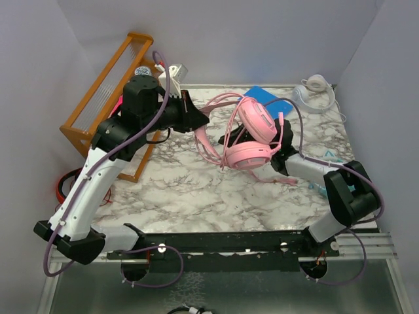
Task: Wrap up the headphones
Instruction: Wrap the headphones cable around the headphones.
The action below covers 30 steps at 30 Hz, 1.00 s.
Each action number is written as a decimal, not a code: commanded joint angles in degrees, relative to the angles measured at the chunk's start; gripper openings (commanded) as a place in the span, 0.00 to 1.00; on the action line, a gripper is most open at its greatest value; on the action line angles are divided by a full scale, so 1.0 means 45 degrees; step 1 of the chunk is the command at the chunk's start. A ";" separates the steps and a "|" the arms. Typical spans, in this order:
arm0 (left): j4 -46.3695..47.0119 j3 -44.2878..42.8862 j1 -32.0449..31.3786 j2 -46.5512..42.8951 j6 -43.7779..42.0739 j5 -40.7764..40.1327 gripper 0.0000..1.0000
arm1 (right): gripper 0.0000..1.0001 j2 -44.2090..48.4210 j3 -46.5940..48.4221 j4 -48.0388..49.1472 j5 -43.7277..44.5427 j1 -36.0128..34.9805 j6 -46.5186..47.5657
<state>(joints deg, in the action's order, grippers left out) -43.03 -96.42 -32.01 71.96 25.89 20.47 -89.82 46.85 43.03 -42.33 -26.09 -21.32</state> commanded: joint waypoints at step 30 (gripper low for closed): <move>0.0730 -0.3087 0.1040 0.1213 0.2579 -0.1492 0.00 | 0.44 0.5349 -0.3328 0.0545 0.0633 -0.1019 0.1588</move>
<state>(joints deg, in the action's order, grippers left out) -43.46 -110.13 -27.77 78.87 35.11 15.07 -68.53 30.63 50.37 -41.01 -30.44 -18.76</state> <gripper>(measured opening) 0.086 0.446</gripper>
